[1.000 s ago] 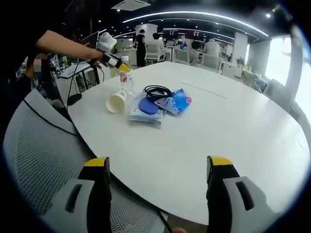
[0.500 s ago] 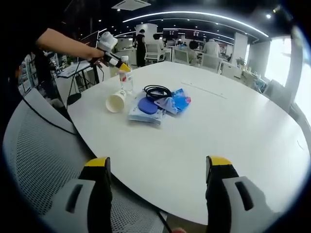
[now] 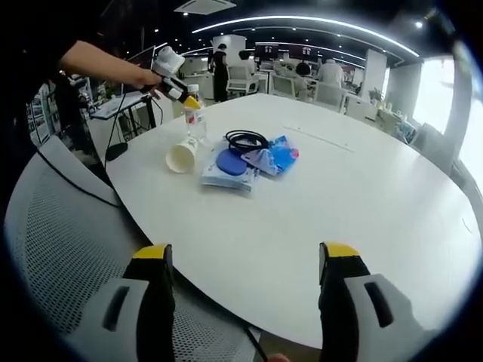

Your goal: Arrange the tabletop items into an orderly group along one side of the table until the central work area is clear of visible clutter.

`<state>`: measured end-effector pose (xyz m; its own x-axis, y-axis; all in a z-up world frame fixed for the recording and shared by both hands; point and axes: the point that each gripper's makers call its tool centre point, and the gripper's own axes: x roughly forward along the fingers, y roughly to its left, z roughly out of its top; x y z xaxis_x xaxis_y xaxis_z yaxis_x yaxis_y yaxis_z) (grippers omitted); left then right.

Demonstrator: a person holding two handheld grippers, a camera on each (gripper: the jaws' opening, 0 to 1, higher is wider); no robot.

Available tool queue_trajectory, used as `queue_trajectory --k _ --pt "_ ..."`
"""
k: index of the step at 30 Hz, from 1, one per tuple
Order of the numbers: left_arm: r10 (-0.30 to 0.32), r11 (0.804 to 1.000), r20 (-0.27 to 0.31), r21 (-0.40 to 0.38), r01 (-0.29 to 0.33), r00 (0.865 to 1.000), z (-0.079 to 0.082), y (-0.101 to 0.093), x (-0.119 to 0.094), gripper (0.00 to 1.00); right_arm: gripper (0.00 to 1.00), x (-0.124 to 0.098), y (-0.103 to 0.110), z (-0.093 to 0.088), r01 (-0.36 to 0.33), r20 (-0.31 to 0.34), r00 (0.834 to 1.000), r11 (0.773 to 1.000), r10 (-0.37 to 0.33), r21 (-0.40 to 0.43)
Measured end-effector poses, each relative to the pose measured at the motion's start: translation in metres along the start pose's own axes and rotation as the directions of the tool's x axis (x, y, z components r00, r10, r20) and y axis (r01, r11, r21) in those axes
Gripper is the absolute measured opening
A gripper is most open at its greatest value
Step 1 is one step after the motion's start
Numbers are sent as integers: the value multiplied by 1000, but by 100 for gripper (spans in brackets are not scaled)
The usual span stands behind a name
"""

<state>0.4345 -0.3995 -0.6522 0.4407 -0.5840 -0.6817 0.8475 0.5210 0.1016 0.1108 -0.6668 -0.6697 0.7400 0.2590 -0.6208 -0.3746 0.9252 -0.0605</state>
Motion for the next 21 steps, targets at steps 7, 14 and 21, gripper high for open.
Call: queue_trajectory --k 7,14,21 --pt "-8 1000 -19 24 9 1000 -3 1 -3 40 78 0 0 0 -2 0 1000 1000 2 -1" --pt "-13 999 -25 46 14 1000 -3 1 -4 40 76 0 0 0 -2 2 1000 1000 2 3" --pt "-4 999 -32 54 5 999 -3 1 -4 40 79 -1 -2 3 11 17 1000 1000 -12 6"
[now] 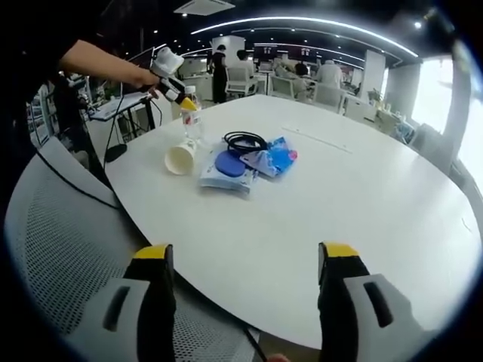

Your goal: Arrange the tabletop items into an orderly group along one side of the table until the central work area is clear of visible clutter.

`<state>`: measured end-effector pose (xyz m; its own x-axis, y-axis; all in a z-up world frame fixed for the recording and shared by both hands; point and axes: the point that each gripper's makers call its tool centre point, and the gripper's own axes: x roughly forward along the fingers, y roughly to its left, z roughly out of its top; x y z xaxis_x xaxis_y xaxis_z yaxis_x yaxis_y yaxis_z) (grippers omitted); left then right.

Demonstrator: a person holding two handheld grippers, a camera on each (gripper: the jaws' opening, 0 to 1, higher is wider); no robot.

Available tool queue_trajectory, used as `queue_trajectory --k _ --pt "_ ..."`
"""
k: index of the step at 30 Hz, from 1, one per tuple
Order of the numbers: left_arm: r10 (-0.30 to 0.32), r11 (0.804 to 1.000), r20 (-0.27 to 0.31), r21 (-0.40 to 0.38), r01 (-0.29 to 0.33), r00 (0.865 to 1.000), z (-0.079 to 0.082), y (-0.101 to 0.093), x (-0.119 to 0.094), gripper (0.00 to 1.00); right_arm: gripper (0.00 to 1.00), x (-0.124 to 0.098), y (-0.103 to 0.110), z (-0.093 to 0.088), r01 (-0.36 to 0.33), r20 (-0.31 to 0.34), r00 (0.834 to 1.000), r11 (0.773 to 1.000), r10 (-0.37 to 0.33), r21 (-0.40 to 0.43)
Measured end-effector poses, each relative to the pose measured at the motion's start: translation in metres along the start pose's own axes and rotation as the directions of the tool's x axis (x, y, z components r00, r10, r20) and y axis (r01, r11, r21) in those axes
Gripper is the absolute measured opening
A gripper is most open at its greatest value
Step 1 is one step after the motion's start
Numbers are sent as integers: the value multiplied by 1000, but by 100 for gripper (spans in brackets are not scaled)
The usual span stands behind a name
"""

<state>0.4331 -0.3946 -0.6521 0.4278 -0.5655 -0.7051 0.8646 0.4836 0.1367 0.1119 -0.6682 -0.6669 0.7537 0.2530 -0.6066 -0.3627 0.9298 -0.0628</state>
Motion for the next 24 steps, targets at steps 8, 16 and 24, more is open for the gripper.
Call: queue_trajectory --k 8,16,24 --pt "26 999 44 -33 -24 999 8 0 -11 43 80 0 -1 2 6 11 1000 1000 -6 8" --pt "43 997 74 -69 -38 996 4 -4 -25 51 81 -1 -2 4 10 21 1000 1000 -10 6" --pt "68 991 131 -122 -52 989 1 -15 -46 59 83 0 -1 4 5 24 1000 1000 -5 9"
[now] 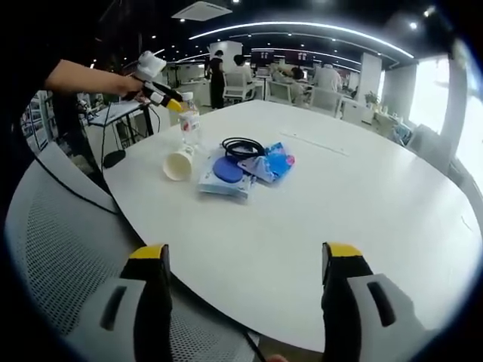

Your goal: Arrange the tabletop items into an orderly group along one side of the table until the central work area is clear of visible clutter.

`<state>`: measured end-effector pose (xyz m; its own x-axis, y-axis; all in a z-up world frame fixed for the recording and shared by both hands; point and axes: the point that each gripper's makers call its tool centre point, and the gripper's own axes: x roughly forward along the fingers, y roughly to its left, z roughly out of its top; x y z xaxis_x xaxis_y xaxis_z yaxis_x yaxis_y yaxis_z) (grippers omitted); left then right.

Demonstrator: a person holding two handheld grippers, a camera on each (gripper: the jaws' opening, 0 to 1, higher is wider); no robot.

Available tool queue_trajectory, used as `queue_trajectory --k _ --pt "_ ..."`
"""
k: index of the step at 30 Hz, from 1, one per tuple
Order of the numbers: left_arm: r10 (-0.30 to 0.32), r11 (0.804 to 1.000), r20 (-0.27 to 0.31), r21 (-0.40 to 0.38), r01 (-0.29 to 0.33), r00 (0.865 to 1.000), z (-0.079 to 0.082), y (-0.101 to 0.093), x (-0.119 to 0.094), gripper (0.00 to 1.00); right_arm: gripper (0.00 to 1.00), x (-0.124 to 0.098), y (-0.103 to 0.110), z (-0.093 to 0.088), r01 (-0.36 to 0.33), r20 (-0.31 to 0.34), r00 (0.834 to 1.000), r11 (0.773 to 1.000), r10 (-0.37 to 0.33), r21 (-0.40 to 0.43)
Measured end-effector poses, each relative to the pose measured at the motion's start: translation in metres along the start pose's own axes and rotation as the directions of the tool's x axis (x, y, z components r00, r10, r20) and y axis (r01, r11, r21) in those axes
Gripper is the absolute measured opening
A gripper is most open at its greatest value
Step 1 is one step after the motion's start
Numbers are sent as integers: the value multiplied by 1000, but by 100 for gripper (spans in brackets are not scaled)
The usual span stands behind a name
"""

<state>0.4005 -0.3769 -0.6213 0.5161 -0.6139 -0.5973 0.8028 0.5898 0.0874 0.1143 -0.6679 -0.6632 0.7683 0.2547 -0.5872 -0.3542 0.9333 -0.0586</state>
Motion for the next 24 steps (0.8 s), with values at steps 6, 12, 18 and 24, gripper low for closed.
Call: queue_trajectory --k 6,12,18,24 --pt "-3 1000 33 -5 3 999 -3 -16 -15 63 84 0 0 1 -2 3 1000 1000 2 4" --pt "6 1000 74 -24 -4 997 -8 -37 -29 67 85 0 -1 2 3 12 1000 1000 -3 6" --pt "7 1000 90 -19 -6 996 -18 -62 -41 69 85 -1 -1 3 4 19 1000 1000 -5 9" --pt "14 999 111 -51 -8 994 -30 -85 -55 71 85 -1 -2 3 5 23 1000 1000 -6 17"
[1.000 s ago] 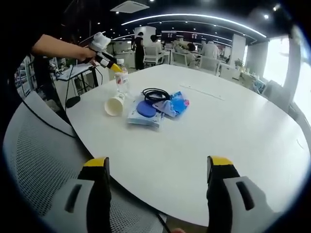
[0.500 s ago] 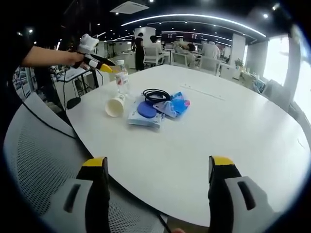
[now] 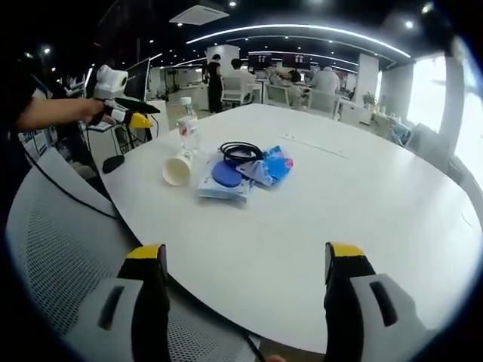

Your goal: Arrange the tabletop items into an orderly group along one side of the table until the central work area is clear of visible clutter.

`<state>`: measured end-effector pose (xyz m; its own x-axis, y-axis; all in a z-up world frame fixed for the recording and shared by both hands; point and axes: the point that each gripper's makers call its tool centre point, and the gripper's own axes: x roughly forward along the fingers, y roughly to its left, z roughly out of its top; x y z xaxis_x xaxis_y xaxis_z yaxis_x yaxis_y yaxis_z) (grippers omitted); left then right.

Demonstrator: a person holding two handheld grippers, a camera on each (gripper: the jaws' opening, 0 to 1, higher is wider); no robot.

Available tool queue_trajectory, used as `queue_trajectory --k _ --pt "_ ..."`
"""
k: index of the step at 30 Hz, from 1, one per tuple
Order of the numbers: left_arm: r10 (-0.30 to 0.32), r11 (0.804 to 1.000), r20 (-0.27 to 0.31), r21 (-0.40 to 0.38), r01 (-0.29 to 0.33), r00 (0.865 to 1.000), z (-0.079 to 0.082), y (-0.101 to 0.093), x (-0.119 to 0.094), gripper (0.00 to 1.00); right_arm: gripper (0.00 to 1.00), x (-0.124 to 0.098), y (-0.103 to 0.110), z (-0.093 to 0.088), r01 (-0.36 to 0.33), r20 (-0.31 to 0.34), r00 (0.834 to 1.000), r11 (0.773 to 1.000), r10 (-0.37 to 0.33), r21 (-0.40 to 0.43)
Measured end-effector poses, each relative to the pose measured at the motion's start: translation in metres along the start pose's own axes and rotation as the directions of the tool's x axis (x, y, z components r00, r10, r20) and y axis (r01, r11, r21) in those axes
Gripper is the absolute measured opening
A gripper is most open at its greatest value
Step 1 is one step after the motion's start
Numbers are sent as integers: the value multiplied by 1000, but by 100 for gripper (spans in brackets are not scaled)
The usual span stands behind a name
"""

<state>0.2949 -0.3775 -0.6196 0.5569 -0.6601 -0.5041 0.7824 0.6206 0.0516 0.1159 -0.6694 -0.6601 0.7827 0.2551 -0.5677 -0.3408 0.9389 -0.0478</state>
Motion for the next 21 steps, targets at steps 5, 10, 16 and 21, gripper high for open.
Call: queue_trajectory --k 5,10,16,21 --pt "5 1000 13 -14 -5 1000 -8 -19 -15 74 86 0 0 1 2 7 1000 1000 -2 1" --pt "8 1000 25 -17 -7 1000 -10 -36 -27 76 87 -1 -1 2 5 16 1000 1000 -5 13" --pt "-1 1000 26 -16 1 1000 -9 -57 -38 82 89 -1 0 2 0 14 1000 1000 -1 16" --pt "1 999 41 -34 1 999 -14 -80 -46 88 92 -1 -2 2 6 17 1000 1000 -7 26"
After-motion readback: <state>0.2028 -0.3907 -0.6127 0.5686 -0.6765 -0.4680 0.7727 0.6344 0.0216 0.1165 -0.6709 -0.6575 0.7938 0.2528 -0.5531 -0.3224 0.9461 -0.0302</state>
